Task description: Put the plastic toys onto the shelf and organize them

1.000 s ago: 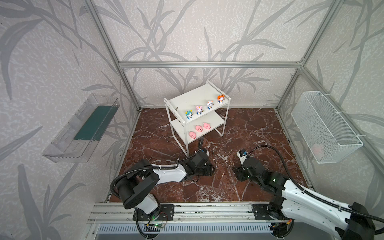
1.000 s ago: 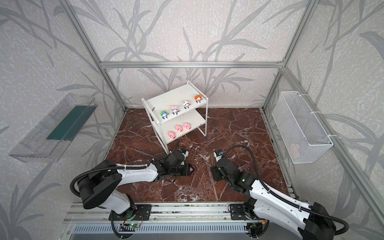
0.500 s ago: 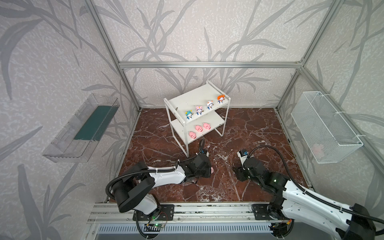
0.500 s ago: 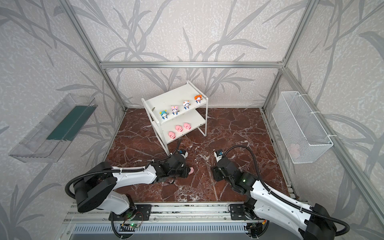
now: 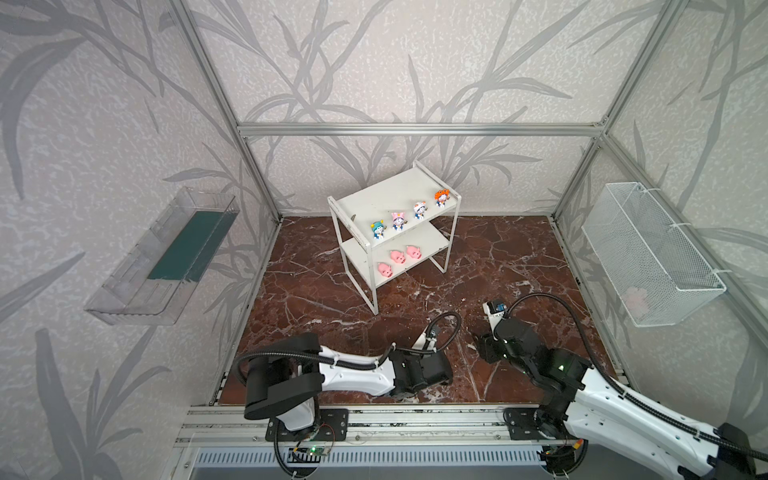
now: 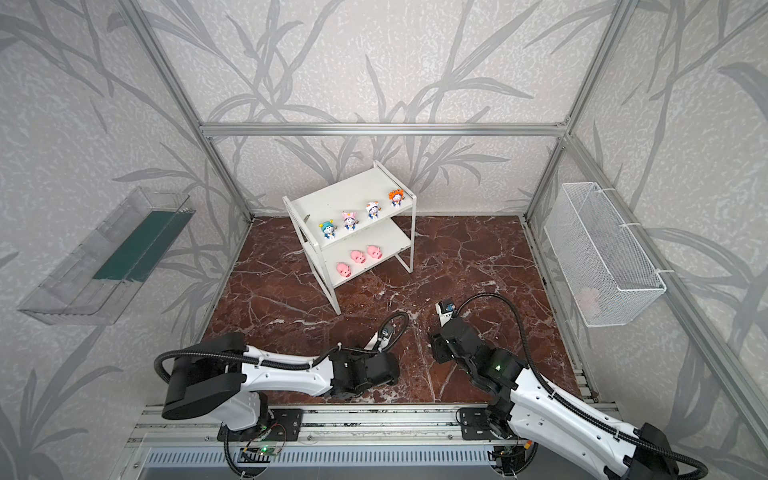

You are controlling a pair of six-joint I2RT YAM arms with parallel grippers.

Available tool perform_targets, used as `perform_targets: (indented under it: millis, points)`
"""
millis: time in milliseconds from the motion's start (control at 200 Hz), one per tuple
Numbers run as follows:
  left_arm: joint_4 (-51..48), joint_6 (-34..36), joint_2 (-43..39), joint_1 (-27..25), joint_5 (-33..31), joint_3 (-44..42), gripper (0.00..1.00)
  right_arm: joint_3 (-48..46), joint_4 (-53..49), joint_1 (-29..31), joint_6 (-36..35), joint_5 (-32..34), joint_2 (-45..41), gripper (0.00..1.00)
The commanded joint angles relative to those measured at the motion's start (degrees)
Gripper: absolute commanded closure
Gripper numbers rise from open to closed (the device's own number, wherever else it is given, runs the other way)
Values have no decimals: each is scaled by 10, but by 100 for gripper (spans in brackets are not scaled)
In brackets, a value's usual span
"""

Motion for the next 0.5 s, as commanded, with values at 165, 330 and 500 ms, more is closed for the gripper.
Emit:
perform_targets:
  millis: [165,330,500]
  points:
    - [-113,-38,84,-93,-101,107,67,-1,-52,-5,12,46,-30,42]
    - [-104,-35,82,-123,-63,113,45,5,-71,-14,12,52,-36,42]
    - [-48,0,40,-135,-22,83,30,5,-81,-25,13,48,-35,41]
